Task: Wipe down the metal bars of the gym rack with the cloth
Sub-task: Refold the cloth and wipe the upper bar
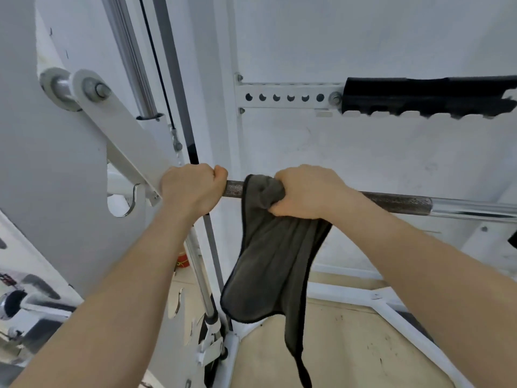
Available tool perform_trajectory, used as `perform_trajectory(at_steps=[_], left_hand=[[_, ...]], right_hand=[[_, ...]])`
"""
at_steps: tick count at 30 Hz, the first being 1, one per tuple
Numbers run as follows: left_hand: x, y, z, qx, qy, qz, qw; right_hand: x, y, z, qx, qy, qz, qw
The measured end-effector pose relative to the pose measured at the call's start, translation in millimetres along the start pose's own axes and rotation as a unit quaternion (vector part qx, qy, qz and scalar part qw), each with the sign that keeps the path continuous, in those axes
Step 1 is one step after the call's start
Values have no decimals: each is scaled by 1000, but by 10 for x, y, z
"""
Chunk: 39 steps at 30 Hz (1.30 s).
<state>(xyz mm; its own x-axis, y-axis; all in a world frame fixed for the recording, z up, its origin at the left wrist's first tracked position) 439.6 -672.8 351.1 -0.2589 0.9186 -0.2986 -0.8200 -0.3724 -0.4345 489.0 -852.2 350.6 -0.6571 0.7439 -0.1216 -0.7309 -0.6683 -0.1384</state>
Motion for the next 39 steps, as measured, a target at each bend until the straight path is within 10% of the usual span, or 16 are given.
perform_trajectory(at_steps=[5, 10, 14, 19, 22, 26, 33, 39], left_hand=[[-12, 34, -5, -2, 11, 25, 1000], [-12, 47, -27, 21, 15, 51, 998], [-481, 222, -119, 51, 51, -49, 996], [-1366, 707, -321, 92, 126, -204, 966], [-1437, 785, -322, 97, 75, -225, 967], [-1640, 946, -329, 79, 77, -286, 952], [-1918, 1012, -402, 85, 87, -271, 955], [-2582, 1169, -342, 98, 139, -326, 930]], right_hand=[[-523, 804, -94, -287, 276, -49, 916], [-631, 374, -37, 38, 82, -115, 989], [-650, 305, 13, 216, -90, -80, 969], [-663, 952, -108, -207, 170, -111, 957], [-950, 1411, -258, -283, 230, -135, 921], [-1083, 1352, -152, -210, 255, -232, 915], [-1198, 731, -7, 181, -37, -132, 974], [-1493, 1538, -93, -194, 163, -151, 956]])
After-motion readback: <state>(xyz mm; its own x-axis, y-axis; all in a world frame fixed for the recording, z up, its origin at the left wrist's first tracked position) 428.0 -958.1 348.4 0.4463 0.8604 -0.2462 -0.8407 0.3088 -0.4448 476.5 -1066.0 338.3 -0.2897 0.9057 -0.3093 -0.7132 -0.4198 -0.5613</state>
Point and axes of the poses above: each hand's wrist, its own y-axis away from the middle knuckle, its own z-axis out of the back of the hand, x = y × z, the point moved 6 cm from there along -y, towards the middle knuckle, and after that the axes turned 11 degrees about y, right-handed, at the moved point
